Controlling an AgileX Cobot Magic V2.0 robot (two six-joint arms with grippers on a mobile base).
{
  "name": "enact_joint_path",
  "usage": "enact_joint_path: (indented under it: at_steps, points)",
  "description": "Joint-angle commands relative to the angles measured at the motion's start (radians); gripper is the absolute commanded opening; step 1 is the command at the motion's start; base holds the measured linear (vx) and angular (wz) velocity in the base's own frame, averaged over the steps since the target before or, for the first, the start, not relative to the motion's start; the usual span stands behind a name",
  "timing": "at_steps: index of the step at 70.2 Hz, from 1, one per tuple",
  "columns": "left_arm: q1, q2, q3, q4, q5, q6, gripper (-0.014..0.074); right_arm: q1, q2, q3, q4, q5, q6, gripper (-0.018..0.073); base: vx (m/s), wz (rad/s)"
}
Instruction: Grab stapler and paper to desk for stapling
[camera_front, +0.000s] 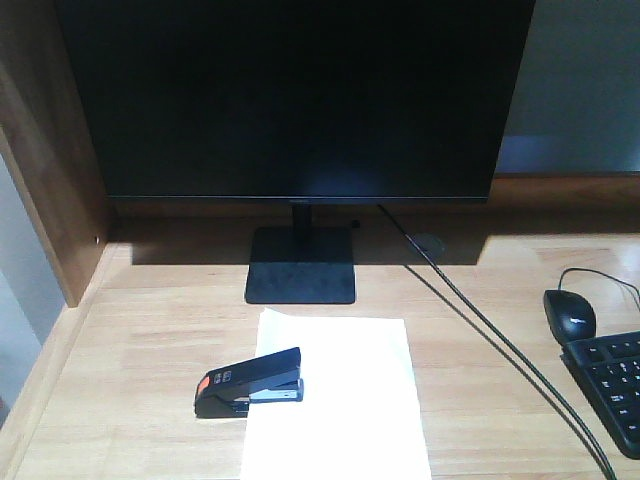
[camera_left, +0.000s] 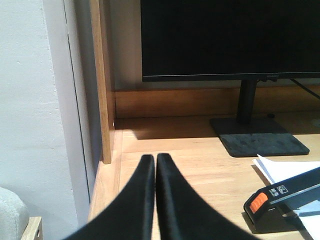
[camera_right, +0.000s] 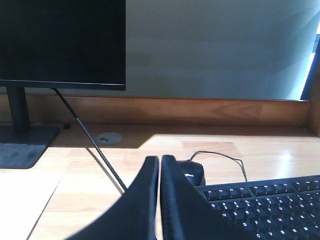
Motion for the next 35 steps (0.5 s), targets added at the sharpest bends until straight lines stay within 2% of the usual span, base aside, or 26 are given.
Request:
enact_joint_path:
  at_steps: [1,35]
  points:
    - [0.002,-0.011,0.028,-0.012,-0.075,-0.006,-0.0006,-0.005,-0.016,0.012,-0.003,-0.084,0.0,-0.0006,0.0,0.0]
    - [0.002,-0.011,0.028,-0.012,-0.075,-0.006,-0.0006,-0.005,-0.016,0.012,-0.003,-0.084,0.0,-0.0006,0.0,0.0]
